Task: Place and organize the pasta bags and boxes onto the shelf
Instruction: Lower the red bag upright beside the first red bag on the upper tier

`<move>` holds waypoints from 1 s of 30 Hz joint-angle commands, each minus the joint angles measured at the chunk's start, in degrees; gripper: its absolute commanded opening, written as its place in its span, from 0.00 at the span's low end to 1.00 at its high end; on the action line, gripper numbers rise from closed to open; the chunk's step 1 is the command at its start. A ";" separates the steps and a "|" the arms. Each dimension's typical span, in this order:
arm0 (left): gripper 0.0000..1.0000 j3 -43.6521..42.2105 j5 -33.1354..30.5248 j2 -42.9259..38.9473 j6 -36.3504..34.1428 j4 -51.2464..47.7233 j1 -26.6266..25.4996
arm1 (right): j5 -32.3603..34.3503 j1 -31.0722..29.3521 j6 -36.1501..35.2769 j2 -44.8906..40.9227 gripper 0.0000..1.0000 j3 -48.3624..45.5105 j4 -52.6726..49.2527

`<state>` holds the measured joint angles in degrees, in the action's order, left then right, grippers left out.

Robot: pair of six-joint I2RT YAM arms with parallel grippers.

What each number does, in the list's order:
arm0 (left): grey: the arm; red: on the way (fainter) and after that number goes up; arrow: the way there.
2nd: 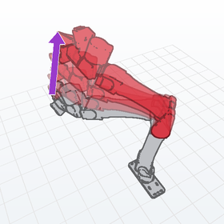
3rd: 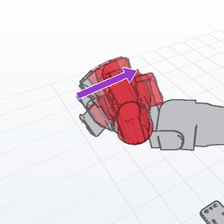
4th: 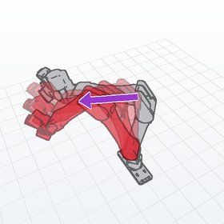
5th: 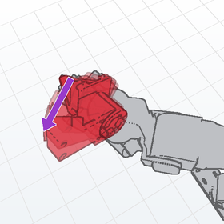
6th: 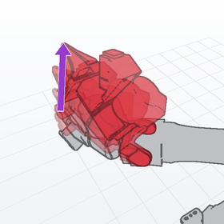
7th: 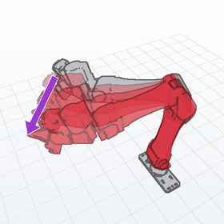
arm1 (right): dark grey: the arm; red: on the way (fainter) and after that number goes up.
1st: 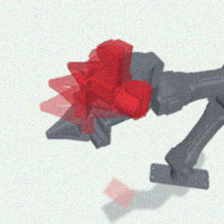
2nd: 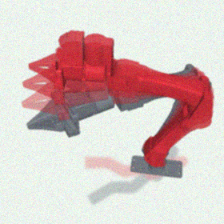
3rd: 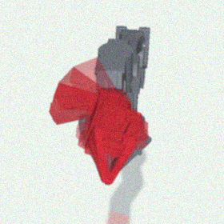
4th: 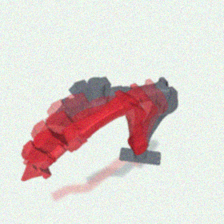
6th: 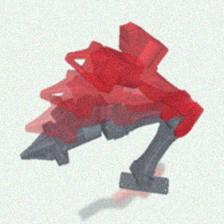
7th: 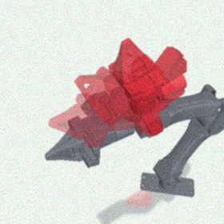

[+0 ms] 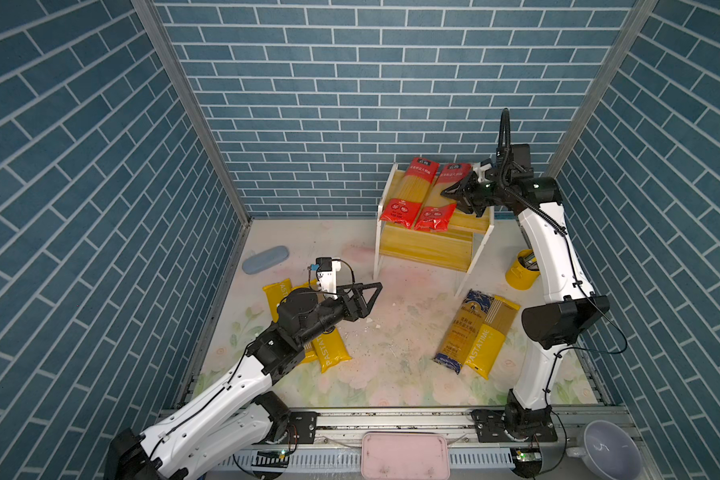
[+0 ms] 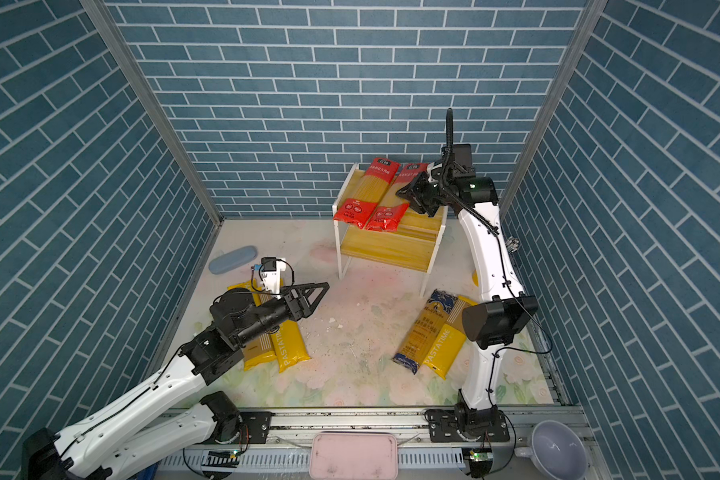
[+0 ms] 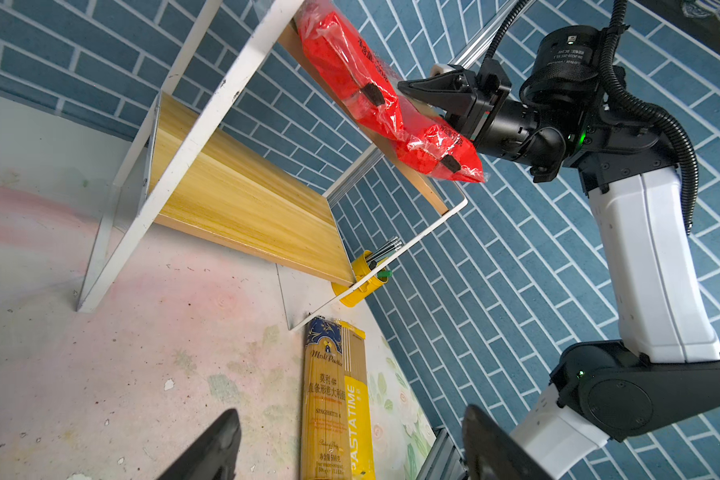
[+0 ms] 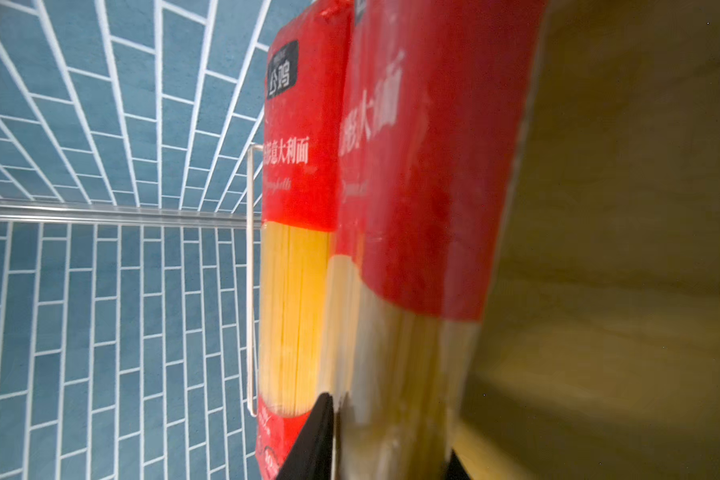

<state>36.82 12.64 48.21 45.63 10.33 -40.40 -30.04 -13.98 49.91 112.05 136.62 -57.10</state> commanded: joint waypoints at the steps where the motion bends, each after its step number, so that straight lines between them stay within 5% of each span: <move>1: 0.84 -0.77 -0.80 -0.75 -0.18 0.05 -0.62 | 5.64 0.11 -5.75 -0.56 0.34 4.81 -3.96; 10: 0.84 -0.57 -0.60 0.90 -0.19 1.18 -1.45 | 13.29 0.09 -10.57 -2.16 0.37 7.84 -10.13; 30: 0.84 -0.69 -1.70 1.31 -0.36 0.97 -2.49 | 11.15 -2.85 -10.18 2.40 0.31 8.22 -6.62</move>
<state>36.62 11.55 49.63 45.63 10.59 -42.41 -18.65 -16.19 41.47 112.25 142.32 -63.00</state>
